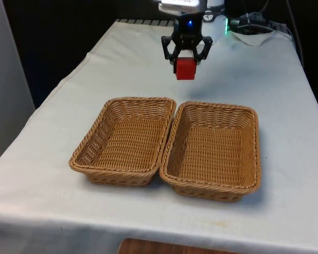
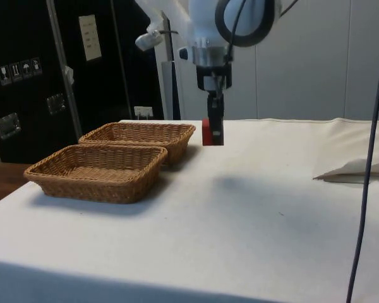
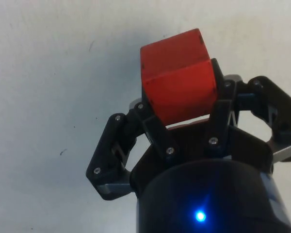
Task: Pick up the red cube and place it into the right basket.
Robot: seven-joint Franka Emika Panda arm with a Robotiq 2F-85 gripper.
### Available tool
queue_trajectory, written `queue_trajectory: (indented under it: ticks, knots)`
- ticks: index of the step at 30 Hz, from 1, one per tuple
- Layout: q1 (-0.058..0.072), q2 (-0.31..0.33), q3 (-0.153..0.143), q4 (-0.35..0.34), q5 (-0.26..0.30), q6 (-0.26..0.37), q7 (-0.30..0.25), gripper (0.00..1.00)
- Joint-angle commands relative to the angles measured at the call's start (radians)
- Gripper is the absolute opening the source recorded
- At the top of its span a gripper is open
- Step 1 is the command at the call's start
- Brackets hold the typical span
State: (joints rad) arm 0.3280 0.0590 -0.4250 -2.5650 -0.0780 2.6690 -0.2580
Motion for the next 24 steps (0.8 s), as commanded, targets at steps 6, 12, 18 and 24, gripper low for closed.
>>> queue_trajectory:
  ticks: [6,12,18,24]
  knots:
    - [-0.004,-0.032,-0.014,0.042,-0.011,-0.07,0.002,0.03]
    - [-0.002,-0.051,-0.021,0.078,-0.002,-0.117,-0.002,0.03]
    - [-0.004,-0.057,-0.03,0.125,0.014,-0.172,-0.015,0.03]
    - [-0.006,-0.038,-0.036,0.159,0.037,-0.186,-0.04,0.03]
